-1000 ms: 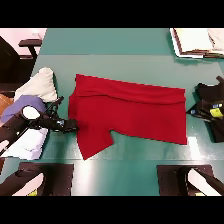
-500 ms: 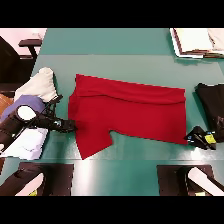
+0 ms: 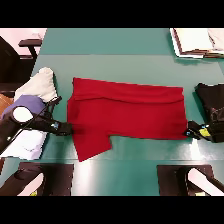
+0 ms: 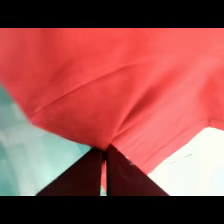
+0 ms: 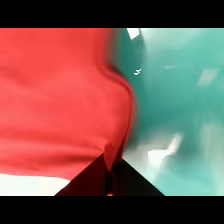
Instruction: Fold the shirts.
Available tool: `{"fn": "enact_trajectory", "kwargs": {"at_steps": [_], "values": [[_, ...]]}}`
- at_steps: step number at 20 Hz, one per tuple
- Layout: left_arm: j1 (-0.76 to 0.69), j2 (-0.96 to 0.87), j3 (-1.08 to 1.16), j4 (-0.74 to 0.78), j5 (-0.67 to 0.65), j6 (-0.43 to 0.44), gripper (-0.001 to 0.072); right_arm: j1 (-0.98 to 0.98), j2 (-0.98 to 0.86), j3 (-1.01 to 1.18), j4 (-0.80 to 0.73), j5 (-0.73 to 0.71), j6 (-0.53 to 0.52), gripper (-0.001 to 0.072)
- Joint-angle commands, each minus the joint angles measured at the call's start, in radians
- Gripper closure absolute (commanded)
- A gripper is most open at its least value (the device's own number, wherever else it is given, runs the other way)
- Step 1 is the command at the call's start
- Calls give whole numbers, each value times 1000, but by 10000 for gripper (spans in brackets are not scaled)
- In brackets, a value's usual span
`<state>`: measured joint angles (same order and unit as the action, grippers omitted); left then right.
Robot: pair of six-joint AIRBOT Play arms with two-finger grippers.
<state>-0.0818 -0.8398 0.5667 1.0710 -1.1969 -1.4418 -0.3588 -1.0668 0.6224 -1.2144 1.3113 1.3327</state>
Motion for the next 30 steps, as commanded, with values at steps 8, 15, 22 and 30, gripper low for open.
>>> {"fn": "enact_trajectory", "kwargs": {"at_steps": [8, 15, 22, 30], "values": [[0, 269, 35, 18, -365, -122, 686, 92, 327, 127, -172, 280, 38, 695], [0, 48, 176, 35, -23, -7, 685, 193, 35, 371, -143, 135, 36, 695], [0, -410, 469, 40, 204, 115, 683, 282, -335, 666, -138, 121, 40, 694], [0, -509, 601, 39, 239, 106, 299, 187, -464, 785, 97, 119, -34, 320]]}}
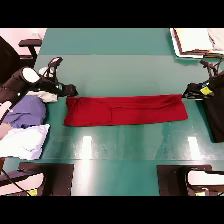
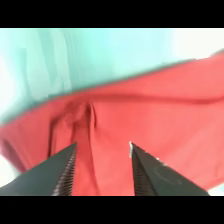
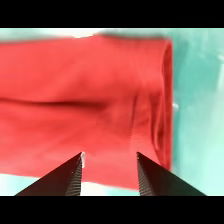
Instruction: Fold the shirts.
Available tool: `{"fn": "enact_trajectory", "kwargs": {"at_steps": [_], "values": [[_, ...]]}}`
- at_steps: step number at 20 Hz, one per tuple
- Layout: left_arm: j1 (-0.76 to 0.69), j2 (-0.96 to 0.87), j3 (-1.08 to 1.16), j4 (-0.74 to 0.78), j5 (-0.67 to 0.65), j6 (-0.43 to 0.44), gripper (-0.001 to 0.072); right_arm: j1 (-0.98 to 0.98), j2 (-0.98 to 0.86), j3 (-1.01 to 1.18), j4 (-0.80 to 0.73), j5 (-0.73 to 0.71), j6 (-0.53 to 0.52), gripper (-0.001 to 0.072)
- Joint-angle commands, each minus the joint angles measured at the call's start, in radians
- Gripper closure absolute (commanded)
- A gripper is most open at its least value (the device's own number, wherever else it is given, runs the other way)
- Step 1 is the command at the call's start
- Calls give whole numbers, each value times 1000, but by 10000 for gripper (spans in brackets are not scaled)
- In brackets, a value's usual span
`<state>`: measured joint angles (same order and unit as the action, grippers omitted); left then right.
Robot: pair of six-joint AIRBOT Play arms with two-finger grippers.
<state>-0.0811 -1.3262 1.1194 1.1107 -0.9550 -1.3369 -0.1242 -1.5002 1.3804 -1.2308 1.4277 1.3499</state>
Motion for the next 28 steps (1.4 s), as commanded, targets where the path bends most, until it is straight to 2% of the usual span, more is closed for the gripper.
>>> {"fn": "enact_trajectory", "kwargs": {"at_steps": [1, 3, 4, 5, 6, 7, 10, 13, 17, 19, 21, 22, 25, 28], "values": [[0, -23, 66, -7, -26, 2, 299, -74, -27, 27, 111, 16, -55, 319], [0, -21, 75, -66, -46, 2, 300, -146, -23, 27, 114, 49, -60, 197], [0, -21, 75, -92, -50, 2, 301, -180, -25, 21, 114, 61, -61, 177], [0, -22, 75, -115, -51, 2, 363, -214, -25, -2, 115, 64, -61, 176], [-1, -22, 75, -139, -51, 3, 602, -243, -25, -41, 115, 57, -72, 149], [-1, -22, 75, -162, -49, 10, 675, -270, -26, -83, 115, 38, -97, 140], [-12, -29, 75, -225, -50, 10, 683, -325, -42, -201, 207, -16, -171, 140], [-93, -47, 74, -221, -10, 7, 683, -330, -111, -241, 308, -30, -212, 140], [-212, -110, 76, -224, 80, -51, 683, -273, -182, -241, 375, -61, -227, 144], [-267, -156, 100, -229, 103, -53, 683, -241, -182, -240, 374, -87, -253, 351], [-317, -220, 157, -229, 101, -63, 684, -229, -162, -240, 376, -98, -261, 644], [-340, -256, 194, -229, 101, -74, 684, -222, -139, -239, 375, -97, -262, 694], [-402, -361, 313, -229, 90, -80, 684, -219, -26, -239, 380, -92, -262, 695], [-456, -460, 421, -228, 62, -96, 684, -197, 108, -238, 514, -72, -260, 695]]}}
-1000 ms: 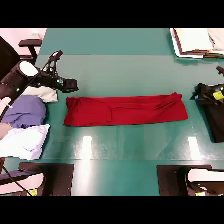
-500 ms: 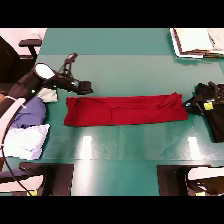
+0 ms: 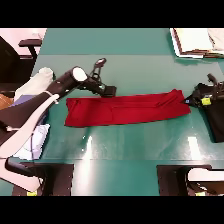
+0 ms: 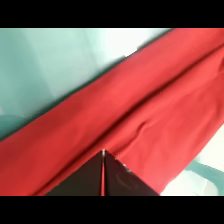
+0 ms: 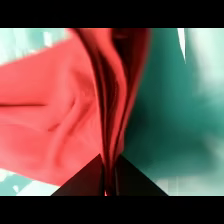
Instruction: Fold the shirts.
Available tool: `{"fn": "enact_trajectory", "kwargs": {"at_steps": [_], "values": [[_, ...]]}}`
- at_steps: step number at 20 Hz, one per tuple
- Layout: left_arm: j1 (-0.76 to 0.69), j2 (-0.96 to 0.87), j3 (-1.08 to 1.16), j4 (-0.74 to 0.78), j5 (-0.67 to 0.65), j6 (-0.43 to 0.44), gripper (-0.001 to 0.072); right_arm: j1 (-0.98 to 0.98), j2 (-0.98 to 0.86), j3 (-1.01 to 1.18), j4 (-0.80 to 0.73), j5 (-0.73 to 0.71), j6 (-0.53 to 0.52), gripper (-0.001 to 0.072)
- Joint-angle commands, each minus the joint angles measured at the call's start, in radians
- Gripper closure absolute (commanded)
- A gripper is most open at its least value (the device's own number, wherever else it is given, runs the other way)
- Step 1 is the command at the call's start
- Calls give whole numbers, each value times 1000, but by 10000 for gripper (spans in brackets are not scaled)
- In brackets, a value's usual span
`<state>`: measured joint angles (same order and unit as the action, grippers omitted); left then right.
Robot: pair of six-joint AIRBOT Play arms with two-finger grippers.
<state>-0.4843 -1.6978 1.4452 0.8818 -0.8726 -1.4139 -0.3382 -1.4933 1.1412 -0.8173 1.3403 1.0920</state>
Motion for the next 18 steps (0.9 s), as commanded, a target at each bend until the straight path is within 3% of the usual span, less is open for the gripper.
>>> {"fn": "enact_trajectory", "kwargs": {"at_steps": [1, 11, 15, 18], "values": [[-66, -118, 123, 1, -32, -26, 684, 34, 138, 5, 145, 24, -1, 695], [-122, -211, 172, 9, -58, -31, 684, 415, 236, 356, 163, 69, 166, 695], [-119, -210, 175, 9, -36, -52, 684, 574, 236, 399, 165, 8, 187, 695], [-57, -163, 189, 48, -119, -53, 684, 682, 224, 399, 172, -44, 185, 695]]}}
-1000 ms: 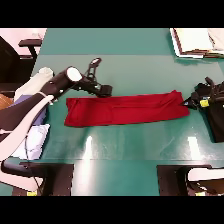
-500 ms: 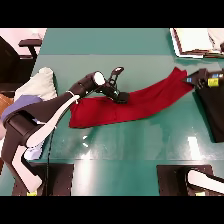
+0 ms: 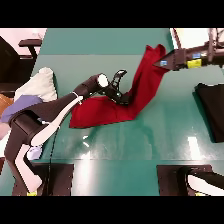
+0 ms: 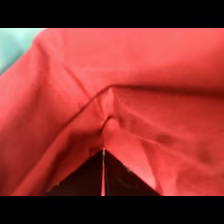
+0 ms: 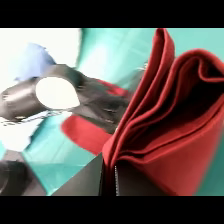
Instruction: Fold the shirts.
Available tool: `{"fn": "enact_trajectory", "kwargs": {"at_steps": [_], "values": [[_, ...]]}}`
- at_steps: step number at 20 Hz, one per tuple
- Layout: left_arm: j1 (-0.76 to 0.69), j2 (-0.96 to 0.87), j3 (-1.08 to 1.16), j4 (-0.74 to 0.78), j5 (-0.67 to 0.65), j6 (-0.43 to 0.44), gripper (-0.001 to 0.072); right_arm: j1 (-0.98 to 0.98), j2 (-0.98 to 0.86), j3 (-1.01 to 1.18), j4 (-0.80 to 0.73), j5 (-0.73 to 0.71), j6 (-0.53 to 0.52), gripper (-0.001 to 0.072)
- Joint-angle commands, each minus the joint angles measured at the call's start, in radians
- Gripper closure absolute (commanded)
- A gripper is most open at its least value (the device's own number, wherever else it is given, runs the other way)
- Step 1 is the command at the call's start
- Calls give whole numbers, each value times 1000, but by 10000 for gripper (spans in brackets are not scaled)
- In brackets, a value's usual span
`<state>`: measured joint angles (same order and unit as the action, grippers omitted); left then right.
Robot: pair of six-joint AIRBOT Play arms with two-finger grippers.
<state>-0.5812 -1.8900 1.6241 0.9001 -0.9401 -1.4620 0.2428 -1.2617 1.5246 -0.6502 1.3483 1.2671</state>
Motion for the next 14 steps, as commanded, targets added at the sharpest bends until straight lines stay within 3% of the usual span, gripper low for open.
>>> {"fn": "enact_trajectory", "kwargs": {"at_steps": [1, 4, 9, 10, 11, 12, 14], "values": [[76, 69, 10, 63, -81, -5, 684, 141, -19, 15, 5, -64, 10, 695], [230, 256, 10, 201, -153, -5, 684, 291, -74, 16, 7, -129, 5, 695], [507, 575, 10, 324, -170, -5, 683, 602, -296, 99, 96, -338, -111, 687], [549, 620, 10, 330, -174, -5, 683, 646, -356, 142, 98, -359, -136, 585], [582, 653, 10, 330, -180, -5, 683, 682, -415, 185, 97, -362, -154, 333], [610, 679, 10, 330, -189, -5, 683, 702, -463, 220, 100, -339, -154, 196], [643, 708, 12, 330, -215, -5, 683, 702, -540, 285, 98, -210, -138, 216]]}}
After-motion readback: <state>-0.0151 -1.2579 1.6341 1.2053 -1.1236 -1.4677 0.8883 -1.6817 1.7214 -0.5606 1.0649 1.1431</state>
